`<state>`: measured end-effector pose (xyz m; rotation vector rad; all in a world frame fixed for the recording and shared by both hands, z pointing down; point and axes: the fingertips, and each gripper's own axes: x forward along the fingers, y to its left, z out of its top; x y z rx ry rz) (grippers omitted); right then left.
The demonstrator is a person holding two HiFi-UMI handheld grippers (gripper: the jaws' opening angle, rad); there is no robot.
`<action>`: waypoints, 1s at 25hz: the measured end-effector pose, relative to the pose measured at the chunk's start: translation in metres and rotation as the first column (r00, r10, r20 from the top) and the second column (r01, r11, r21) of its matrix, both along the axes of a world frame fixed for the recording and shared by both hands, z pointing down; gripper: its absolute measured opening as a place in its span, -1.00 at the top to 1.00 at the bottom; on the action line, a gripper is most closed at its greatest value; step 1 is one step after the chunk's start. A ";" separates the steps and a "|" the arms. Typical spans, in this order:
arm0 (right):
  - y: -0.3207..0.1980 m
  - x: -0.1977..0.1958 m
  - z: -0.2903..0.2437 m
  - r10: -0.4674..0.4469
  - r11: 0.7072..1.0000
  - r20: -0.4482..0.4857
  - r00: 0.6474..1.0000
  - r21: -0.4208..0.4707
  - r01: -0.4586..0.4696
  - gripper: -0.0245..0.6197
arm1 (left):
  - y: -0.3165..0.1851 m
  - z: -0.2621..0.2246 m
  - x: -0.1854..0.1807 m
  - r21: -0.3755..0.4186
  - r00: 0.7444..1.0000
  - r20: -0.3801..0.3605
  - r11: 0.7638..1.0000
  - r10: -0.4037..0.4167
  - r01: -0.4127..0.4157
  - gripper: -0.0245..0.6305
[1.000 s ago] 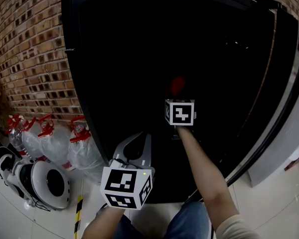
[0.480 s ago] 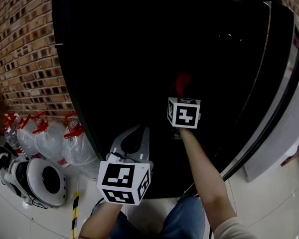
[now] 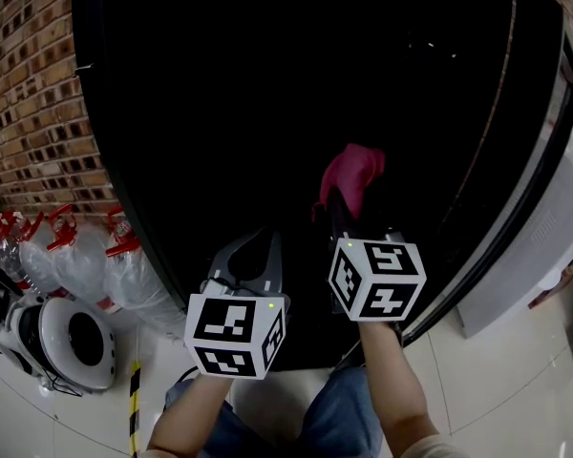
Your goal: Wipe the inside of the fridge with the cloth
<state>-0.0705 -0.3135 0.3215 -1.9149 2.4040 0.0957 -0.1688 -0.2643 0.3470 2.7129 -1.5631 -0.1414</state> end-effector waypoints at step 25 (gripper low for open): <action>0.122 -0.114 0.091 -0.274 0.953 -0.088 0.958 0.105 0.283 0.74 | 0.050 0.109 -0.064 -0.112 0.989 -0.035 0.984 -0.145 0.140 0.89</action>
